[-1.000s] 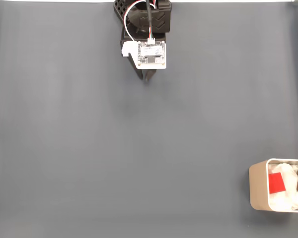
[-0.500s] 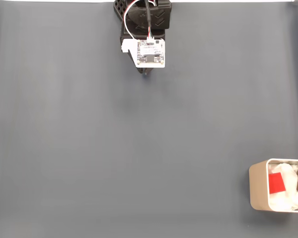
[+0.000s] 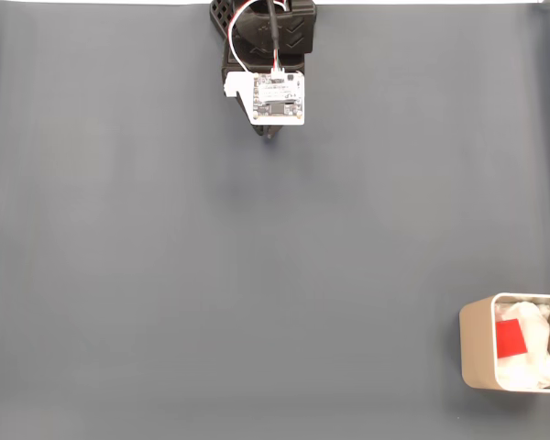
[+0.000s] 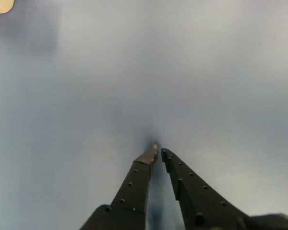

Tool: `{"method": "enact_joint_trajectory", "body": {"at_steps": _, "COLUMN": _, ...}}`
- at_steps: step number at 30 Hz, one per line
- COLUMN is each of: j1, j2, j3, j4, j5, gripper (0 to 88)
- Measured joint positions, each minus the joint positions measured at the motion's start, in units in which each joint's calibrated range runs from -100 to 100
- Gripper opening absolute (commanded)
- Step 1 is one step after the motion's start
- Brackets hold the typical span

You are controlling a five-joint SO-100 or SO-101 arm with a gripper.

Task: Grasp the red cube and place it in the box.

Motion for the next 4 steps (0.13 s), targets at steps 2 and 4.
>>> {"method": "enact_joint_trajectory", "body": {"at_steps": 2, "j1": 0.00, "j2": 0.00, "j3": 0.00, "j4": 0.00, "j5": 0.00, "gripper": 0.0}}
{"method": "enact_joint_trajectory", "body": {"at_steps": 4, "j1": 0.00, "j2": 0.00, "j3": 0.00, "j4": 0.00, "j5": 0.00, "gripper": 0.0}}
